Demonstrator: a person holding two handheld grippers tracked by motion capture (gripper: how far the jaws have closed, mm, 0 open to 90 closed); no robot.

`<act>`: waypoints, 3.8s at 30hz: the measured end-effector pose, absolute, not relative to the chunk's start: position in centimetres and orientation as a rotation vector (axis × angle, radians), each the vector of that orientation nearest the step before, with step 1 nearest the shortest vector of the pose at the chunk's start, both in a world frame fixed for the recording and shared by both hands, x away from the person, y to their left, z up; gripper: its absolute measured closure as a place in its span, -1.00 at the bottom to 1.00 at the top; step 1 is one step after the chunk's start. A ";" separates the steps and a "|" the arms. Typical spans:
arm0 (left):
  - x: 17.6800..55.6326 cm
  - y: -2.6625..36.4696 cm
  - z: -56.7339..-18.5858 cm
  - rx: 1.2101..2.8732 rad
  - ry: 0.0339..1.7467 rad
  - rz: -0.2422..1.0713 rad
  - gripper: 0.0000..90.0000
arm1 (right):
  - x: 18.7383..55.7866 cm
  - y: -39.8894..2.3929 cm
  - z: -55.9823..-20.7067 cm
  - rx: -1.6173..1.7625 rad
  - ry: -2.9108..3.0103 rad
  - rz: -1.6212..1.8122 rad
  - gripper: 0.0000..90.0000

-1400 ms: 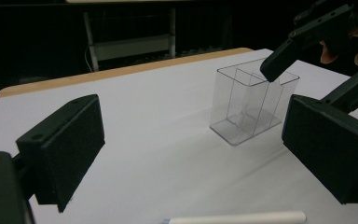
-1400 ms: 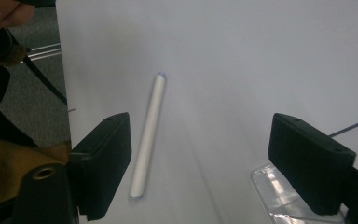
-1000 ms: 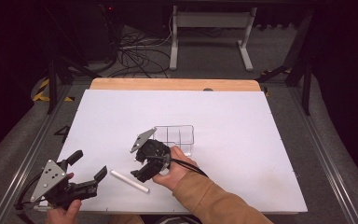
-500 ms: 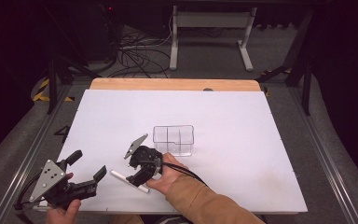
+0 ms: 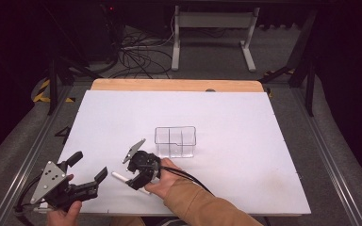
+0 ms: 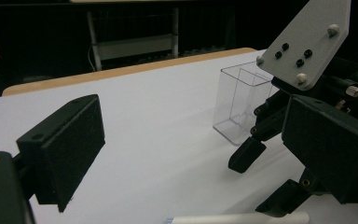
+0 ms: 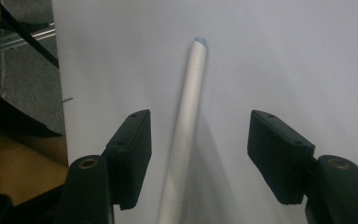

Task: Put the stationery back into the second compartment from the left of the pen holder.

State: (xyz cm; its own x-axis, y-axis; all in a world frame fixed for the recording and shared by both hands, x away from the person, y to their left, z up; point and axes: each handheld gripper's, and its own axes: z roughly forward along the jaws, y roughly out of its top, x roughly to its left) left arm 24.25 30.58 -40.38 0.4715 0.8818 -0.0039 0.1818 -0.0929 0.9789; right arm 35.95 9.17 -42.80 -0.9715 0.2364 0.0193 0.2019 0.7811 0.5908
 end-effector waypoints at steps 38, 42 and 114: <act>24.3 30.7 -40.5 1.568 0.962 0.784 -0.85 | 34.9 10.9 -45.2 0.347 2.873 0.831 0.47; 24.2 30.7 -40.4 1.559 0.961 0.788 -0.85 | 34.8 11.1 -45.3 0.351 2.875 0.823 0.52; 24.1 30.6 -40.5 1.557 0.960 0.792 -0.85 | 35.0 5.9 -38.2 0.473 2.671 1.169 0.76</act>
